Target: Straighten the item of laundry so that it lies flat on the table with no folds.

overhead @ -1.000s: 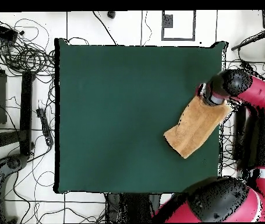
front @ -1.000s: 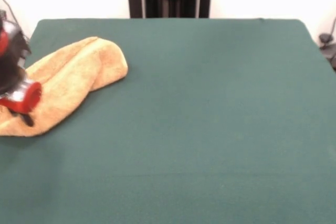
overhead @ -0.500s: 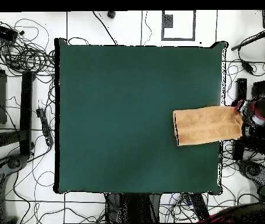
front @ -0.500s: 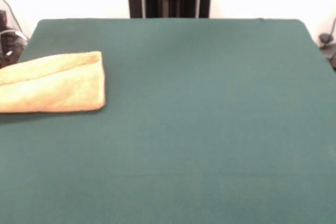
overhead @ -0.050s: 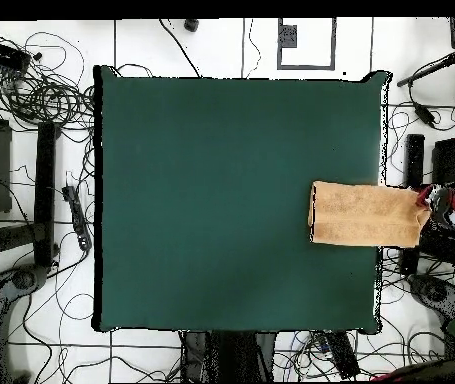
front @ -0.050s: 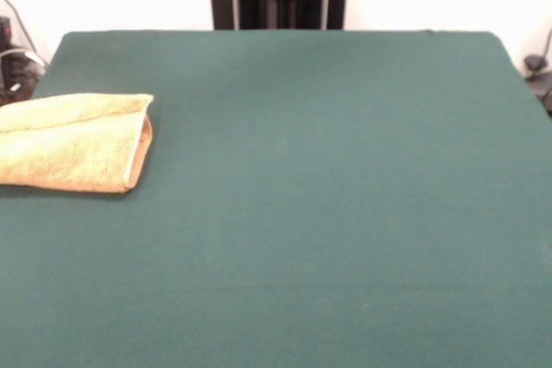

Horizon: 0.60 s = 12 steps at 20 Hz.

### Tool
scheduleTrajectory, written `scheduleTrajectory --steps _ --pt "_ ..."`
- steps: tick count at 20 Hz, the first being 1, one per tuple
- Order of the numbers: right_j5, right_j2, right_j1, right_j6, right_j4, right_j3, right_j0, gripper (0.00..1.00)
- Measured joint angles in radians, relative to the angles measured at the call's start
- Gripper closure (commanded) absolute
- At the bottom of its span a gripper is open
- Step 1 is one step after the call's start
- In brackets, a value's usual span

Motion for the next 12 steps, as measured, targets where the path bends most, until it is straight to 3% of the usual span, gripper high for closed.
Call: scheduleTrajectory --steps 12 --pt "-0.017 0.000 -0.019 0.000 0.003 0.055 0.047 1.00"
